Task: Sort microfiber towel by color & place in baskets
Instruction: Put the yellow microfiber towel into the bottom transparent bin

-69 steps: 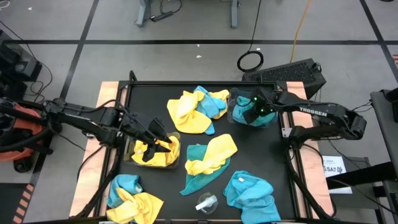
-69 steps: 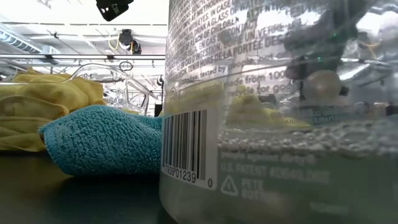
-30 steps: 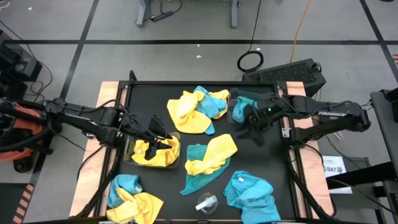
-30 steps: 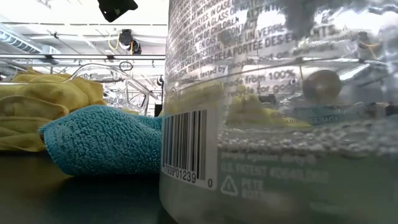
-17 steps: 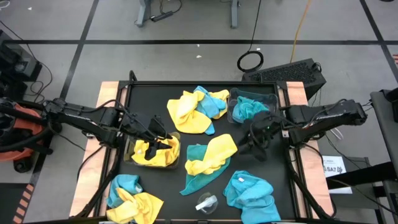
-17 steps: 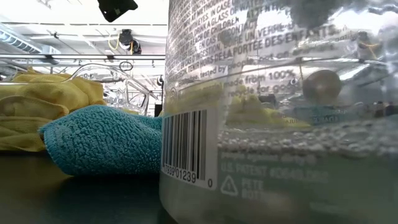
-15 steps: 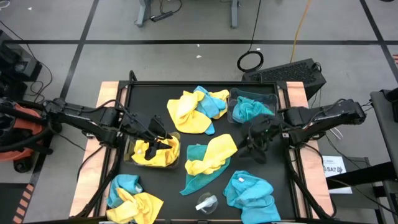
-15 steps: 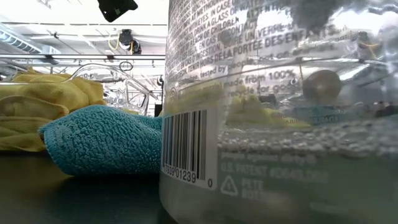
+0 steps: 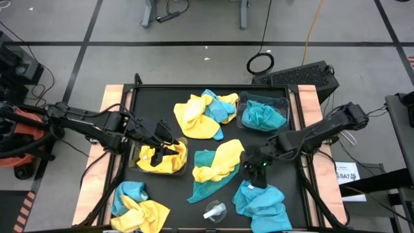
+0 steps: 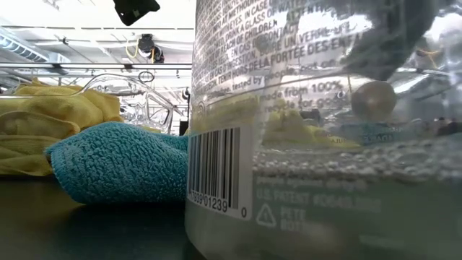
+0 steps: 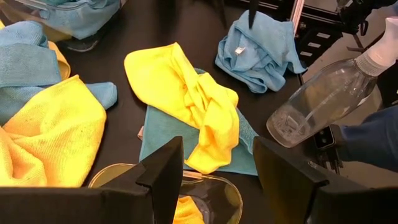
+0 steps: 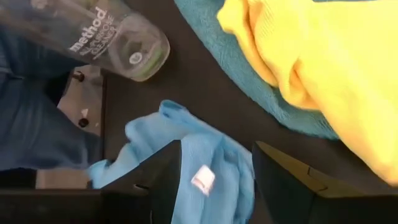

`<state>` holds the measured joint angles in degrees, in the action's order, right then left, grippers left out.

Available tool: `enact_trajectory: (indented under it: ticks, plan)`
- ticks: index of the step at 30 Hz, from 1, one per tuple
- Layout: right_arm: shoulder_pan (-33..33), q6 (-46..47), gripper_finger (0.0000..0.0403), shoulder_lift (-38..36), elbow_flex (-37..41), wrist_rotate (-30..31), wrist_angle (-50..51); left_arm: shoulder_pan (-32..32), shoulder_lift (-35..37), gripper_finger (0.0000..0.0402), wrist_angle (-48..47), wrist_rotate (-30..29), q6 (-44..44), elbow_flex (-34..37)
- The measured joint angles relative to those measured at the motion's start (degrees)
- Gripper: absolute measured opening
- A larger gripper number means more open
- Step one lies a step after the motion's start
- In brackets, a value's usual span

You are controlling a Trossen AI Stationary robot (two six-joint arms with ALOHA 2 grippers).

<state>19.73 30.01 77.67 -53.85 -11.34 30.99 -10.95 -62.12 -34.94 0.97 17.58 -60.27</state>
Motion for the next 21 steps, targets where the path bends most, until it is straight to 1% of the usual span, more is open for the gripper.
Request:
enact_trajectory:
  ticks: [2, 5, 10, 12, 14, 21]
  plan:
    - [0.8, 0.0, 0.0189, 2.2, 0.0, 1.3, -2.1, 0.0, 0.0, 0.0199, 0.0, 0.0, 0.0, 0.0]
    - [1.1, -1.3, 0.0189, 5.1, 0.0, 3.3, -2.5, 0.0, 0.0, 0.0199, 0.0, 0.0, 0.0, 0.0]
    - [0.2, -3.9, 0.0189, 8.4, 0.0, 12.7, 0.1, 0.0, 0.0, 0.0199, 0.0, 0.0, 0.0, 0.0]
    - [-0.6, -4.3, 0.0189, 8.6, 0.0, 16.3, 0.7, 0.0, 0.0, 0.0199, 0.0, 0.0, 0.0, 0.0]
    - [-1.3, -4.9, 0.0189, 8.6, 0.0, 18.7, -0.2, 0.0, 0.0, 0.0199, 0.0, 0.0, 0.0, 0.0]
    - [-2.1, -11.2, 0.0189, 9.5, 0.0, 18.7, -8.0, 0.0, 0.0, 0.0199, 0.0, 0.0, 0.0, 0.0]
